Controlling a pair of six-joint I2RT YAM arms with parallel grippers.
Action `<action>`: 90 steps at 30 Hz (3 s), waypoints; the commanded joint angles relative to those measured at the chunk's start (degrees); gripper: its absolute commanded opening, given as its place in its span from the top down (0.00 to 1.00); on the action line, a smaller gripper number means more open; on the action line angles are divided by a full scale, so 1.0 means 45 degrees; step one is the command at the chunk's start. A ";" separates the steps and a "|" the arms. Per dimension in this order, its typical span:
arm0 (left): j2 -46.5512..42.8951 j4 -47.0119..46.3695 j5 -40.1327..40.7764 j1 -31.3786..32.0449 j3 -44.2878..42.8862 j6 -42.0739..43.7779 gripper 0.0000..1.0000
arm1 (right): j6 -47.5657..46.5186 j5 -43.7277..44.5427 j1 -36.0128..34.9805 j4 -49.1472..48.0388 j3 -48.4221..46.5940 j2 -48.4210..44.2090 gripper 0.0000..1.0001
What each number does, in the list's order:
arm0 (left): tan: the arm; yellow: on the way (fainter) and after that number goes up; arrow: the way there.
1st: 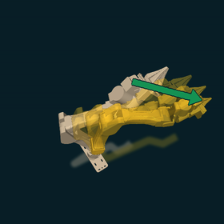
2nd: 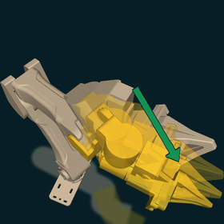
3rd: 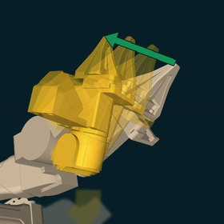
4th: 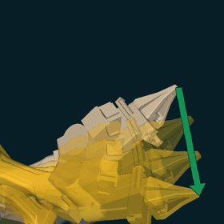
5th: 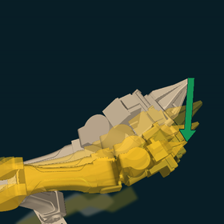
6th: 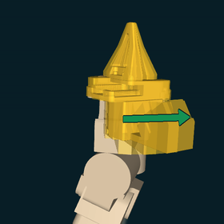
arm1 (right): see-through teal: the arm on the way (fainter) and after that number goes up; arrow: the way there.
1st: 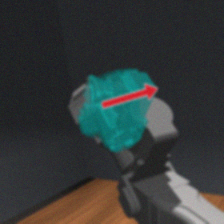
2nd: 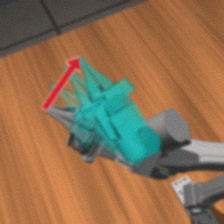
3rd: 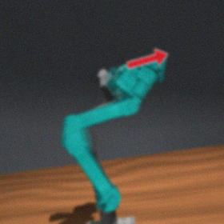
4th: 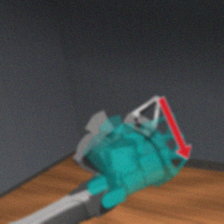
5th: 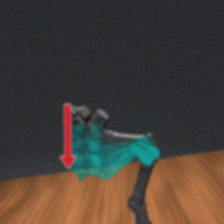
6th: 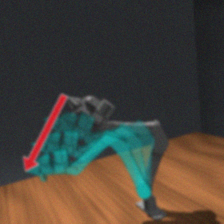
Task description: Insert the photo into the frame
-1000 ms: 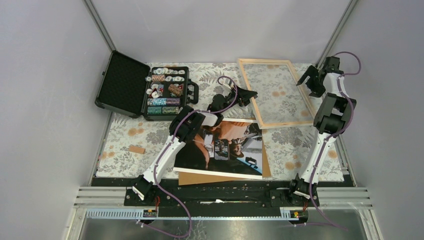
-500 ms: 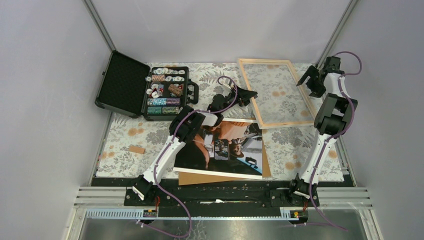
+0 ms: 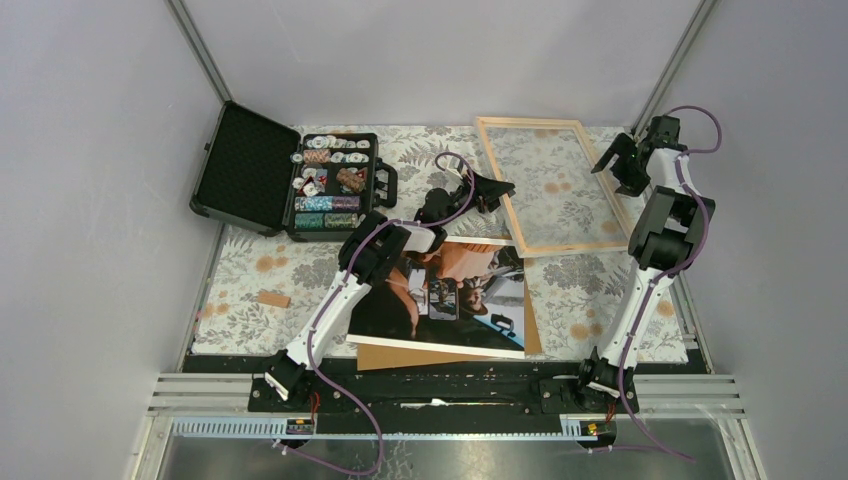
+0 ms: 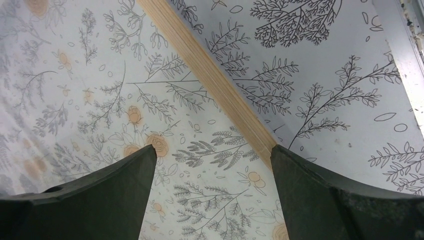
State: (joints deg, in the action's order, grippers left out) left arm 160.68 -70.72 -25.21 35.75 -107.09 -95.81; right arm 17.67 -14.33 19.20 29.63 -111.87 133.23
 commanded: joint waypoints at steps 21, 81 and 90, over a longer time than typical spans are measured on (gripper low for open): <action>0.1394 -0.2640 0.0271 -0.0229 -0.0220 -0.0931 0.65 | 0.1628 -0.2784 -0.0087 -0.0568 0.1972 -0.1068 0.11; -0.3959 0.8335 0.3904 0.0356 0.3426 0.6950 0.01 | 0.2071 0.1139 -0.3807 -0.1543 0.7972 -0.7980 0.08; -0.4016 0.8658 0.4024 0.0523 0.3159 0.7480 0.01 | 0.7344 -0.1476 -0.3224 -0.5356 1.4977 -1.2741 0.06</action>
State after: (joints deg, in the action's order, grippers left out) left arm 142.43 -39.24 -9.47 38.04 -92.88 -66.85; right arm 36.80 -16.73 2.13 16.40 -52.71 85.34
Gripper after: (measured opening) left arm 0.984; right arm 0.938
